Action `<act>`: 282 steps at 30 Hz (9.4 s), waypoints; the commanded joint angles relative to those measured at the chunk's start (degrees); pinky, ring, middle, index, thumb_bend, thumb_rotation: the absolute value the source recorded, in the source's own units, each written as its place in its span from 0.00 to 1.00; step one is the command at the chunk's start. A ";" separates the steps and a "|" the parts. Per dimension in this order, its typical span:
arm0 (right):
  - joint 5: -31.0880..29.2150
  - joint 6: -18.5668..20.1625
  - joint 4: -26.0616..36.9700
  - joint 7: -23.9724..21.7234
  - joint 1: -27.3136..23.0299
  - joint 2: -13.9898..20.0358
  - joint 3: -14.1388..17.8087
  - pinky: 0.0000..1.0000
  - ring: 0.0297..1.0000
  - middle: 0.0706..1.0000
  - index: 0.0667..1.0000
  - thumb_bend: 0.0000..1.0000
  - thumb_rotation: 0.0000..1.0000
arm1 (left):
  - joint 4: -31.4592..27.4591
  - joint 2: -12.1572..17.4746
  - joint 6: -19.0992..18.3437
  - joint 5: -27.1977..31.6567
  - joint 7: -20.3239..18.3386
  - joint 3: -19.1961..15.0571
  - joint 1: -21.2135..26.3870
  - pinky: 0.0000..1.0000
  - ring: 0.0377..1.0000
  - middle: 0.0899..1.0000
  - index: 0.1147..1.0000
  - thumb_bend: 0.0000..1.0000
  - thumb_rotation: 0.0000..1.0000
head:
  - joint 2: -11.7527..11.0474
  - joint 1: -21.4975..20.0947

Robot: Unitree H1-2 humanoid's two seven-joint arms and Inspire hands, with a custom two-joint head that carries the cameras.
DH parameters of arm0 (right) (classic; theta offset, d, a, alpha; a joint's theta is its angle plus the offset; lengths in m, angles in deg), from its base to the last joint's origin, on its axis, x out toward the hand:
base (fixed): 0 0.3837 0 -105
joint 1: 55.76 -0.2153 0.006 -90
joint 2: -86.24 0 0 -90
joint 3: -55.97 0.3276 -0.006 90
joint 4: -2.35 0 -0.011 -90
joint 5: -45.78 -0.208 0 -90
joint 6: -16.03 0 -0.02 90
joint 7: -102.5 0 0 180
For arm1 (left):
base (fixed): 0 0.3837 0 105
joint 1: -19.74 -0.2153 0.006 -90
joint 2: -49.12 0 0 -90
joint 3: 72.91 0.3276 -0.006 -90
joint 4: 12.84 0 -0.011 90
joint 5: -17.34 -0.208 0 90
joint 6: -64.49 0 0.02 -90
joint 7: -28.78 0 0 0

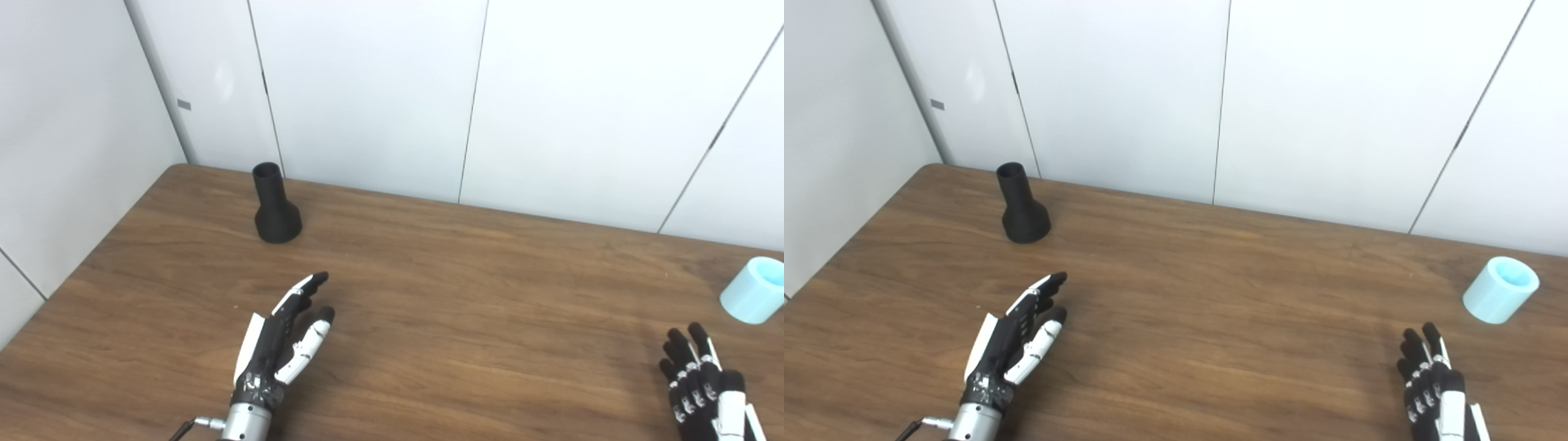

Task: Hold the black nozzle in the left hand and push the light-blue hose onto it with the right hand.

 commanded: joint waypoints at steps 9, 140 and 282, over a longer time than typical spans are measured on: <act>0.83 -2.81 -4.39 -0.71 1.68 0.21 0.04 1.00 0.98 0.95 0.98 0.57 1.00 | -0.12 -0.58 -0.32 -1.44 4.87 -1.80 0.31 0.84 0.89 0.88 0.85 0.77 0.16 | 0.21 -1.20; 0.85 -3.57 0.91 -1.09 3.84 -0.24 0.38 1.00 0.92 0.82 0.93 0.41 0.98 | 40.67 27.49 -23.64 -21.07 -1.71 13.62 45.76 0.83 0.86 0.78 0.69 0.94 0.33 | 5.59 -0.90; 51.05 19.47 2.13 1.33 -24.99 31.65 -0.39 0.79 0.90 0.83 0.73 0.92 0.07 | 5.59 9.29 -7.11 -44.07 3.96 25.88 11.44 0.59 0.54 0.45 0.41 0.52 0.00 | 8.63 -43.32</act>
